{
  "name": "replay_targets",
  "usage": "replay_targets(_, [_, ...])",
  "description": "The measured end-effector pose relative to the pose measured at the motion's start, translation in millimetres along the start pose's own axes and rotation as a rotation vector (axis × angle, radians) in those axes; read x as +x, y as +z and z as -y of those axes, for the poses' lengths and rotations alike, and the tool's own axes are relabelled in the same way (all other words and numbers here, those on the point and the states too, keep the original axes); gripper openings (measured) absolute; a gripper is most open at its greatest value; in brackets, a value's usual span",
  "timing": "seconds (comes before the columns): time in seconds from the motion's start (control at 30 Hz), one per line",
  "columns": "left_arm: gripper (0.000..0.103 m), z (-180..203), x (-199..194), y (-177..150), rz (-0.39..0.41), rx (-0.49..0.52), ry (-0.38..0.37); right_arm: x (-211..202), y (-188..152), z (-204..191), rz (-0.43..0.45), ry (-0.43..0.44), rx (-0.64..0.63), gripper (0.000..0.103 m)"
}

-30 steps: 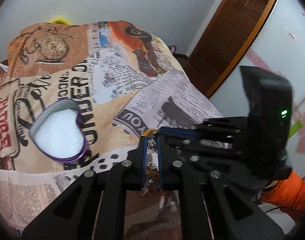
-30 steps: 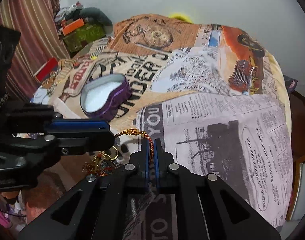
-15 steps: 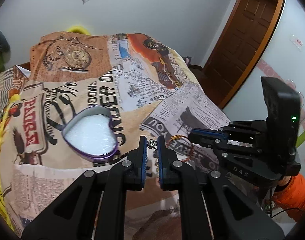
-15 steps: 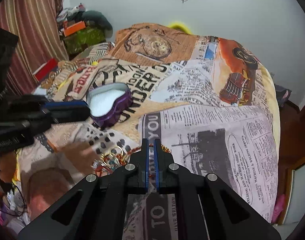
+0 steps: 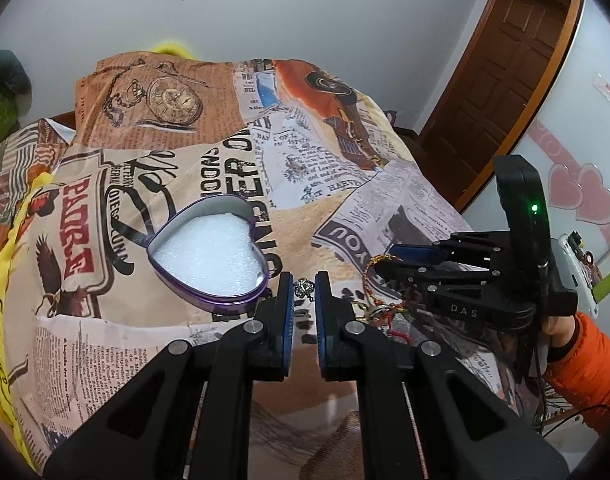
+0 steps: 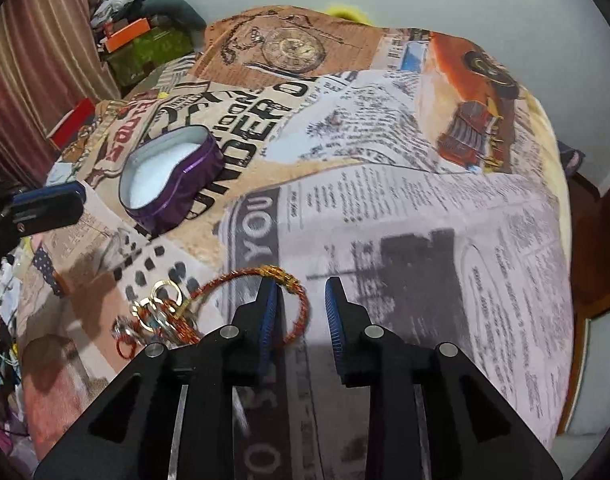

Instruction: Organize jewelry

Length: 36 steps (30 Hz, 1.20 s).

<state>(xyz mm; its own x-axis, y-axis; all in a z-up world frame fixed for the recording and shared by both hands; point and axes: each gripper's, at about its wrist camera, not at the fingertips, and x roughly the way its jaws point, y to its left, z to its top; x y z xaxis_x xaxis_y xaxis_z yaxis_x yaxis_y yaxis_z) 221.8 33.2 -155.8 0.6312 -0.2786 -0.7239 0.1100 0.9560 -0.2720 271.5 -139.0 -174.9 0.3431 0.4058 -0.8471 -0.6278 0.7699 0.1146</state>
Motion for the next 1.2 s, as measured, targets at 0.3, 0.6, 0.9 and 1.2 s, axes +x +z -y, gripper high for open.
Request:
replay_targets(0.3, [0.009, -4.9, -1.7, -1.3, 0.008, -0.005, 0.031, 1.5, -1.0, -6.5, 0.012, 0.008, -0.018, 0.006])
replay_targets(0.6, [0.009, -7.5, -12.4, 3.4, 0.033, -0.010, 0.052, -28.9, 3.0, -16.2, 0.097, -0.024, -0.008, 0.006])
replay_targets(0.9, [0.009, -13.7, -34.6, 16.7, 0.089, -0.003, 0.072, -55.5, 22.2, -25.5, 0.192, -0.033, 0.000, 0.006])
replay_targets(1.2, [0.009, -24.9, -36.3, 36.1, 0.119, 0.005, 0.095, -61.5, 43.7, -45.2, 0.246, 0.008, -0.016, 0.006])
